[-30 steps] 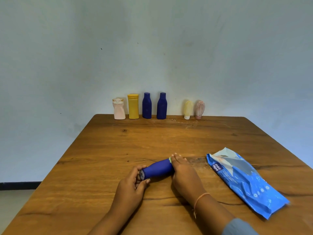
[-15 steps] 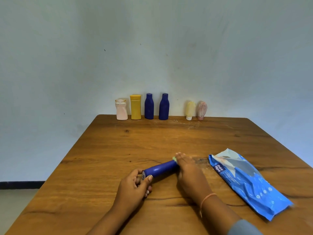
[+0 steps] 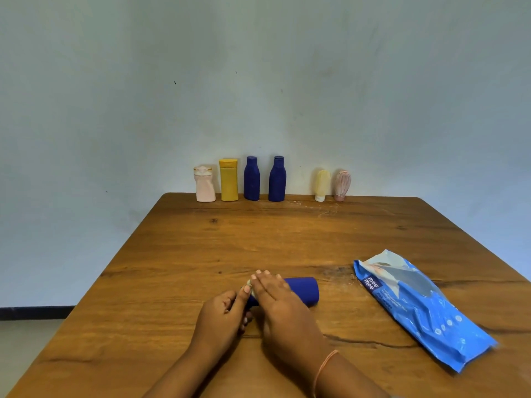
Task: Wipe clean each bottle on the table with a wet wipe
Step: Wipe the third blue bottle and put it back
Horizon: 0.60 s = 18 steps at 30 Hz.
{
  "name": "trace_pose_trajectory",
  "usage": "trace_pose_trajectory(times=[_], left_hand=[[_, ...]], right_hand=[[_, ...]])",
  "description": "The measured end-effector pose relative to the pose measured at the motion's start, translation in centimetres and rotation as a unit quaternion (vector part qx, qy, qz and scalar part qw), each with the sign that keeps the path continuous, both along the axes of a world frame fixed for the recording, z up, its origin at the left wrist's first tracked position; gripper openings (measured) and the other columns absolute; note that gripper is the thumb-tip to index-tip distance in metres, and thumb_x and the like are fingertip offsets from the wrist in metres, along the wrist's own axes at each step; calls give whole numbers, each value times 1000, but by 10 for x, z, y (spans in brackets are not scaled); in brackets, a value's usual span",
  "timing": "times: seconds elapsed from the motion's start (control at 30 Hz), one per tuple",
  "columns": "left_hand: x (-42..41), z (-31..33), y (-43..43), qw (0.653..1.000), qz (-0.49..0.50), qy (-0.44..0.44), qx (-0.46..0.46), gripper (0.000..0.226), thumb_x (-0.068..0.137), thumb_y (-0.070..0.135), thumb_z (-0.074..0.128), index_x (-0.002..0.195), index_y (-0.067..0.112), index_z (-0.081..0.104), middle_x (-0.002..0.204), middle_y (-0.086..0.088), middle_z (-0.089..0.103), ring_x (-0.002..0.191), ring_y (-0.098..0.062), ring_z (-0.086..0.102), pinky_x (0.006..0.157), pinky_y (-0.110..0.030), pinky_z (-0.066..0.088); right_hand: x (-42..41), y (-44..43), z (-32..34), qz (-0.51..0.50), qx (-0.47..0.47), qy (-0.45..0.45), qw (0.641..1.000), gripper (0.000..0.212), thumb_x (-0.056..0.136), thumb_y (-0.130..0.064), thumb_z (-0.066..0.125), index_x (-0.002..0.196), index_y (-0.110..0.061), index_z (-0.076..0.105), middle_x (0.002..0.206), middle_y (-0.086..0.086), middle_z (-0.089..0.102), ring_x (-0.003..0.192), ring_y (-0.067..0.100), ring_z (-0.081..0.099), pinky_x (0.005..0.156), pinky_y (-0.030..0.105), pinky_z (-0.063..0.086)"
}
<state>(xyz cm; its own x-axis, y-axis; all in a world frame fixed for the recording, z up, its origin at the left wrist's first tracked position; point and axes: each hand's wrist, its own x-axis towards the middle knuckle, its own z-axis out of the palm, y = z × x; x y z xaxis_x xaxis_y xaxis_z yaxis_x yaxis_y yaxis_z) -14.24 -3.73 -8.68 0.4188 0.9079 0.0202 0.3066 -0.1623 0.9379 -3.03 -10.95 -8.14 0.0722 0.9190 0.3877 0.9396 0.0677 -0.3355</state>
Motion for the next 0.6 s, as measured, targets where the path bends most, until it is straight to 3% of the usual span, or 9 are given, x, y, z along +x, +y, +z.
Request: trace_pose_trajectory(times=[0.07,0.17,0.23,0.3,0.37,0.43,0.53,0.6], left_hand=[[0,-1,-1,1000,6,17,26,32,91,31,54,67,11,64,53,-4,63,47,-8,57,54,-24,45],[2,1,-2,999,10,12,44,10,88,22,59,81,21,66,63,0,65,52,-1,59,52,-10,42],[3,2,-2,1000,-3,-14,15,10,86,18,63,95,21,66,72,-1,67,56,-4,60,56,-11,45],[1,3,-2,1000,-26,-14,-3,27,79,13,71,103,24,63,81,0,69,66,-8,64,60,-10,48],[-1,4,-3,999,-43,2,-1,38,74,6,74,104,25,61,86,2,68,71,-3,66,62,-7,48],[-1,5,-3,999,-46,1,7,37,74,1,72,102,23,61,84,3,69,72,0,65,64,-7,48],[-2,1,-2,998,-42,-11,43,34,76,-6,64,92,24,63,76,11,71,68,0,64,64,-7,46],[-2,-2,-2,997,-40,-10,65,35,77,-4,63,89,28,64,78,21,70,70,5,63,66,-10,46]], right_hand=[[20,-4,-4,-28,11,5,1000,56,92,-4,36,146,-13,23,151,-6,15,142,10,9,106,24,-17],[44,-5,-12,-79,-14,23,997,56,78,-1,41,133,-5,47,140,10,45,132,26,41,110,39,6],[46,-3,-9,-94,-20,15,995,57,83,-2,37,140,-7,38,147,9,36,138,21,30,111,26,1],[49,1,-8,-97,-25,27,995,58,90,-4,36,146,-12,23,154,4,21,143,14,13,108,17,-9],[43,4,-6,-100,-29,11,994,59,92,-5,36,148,-12,18,156,4,15,144,14,7,107,19,-11],[25,7,-10,-82,-8,3,997,59,89,-3,38,146,-9,23,154,8,21,143,20,13,110,26,-9],[-8,5,-19,-17,-32,-18,999,56,74,-9,40,128,-8,55,133,8,54,125,23,49,107,37,28],[-13,3,-17,-1,-38,-43,998,57,70,-16,37,122,-12,61,125,4,61,118,18,56,101,34,37]])
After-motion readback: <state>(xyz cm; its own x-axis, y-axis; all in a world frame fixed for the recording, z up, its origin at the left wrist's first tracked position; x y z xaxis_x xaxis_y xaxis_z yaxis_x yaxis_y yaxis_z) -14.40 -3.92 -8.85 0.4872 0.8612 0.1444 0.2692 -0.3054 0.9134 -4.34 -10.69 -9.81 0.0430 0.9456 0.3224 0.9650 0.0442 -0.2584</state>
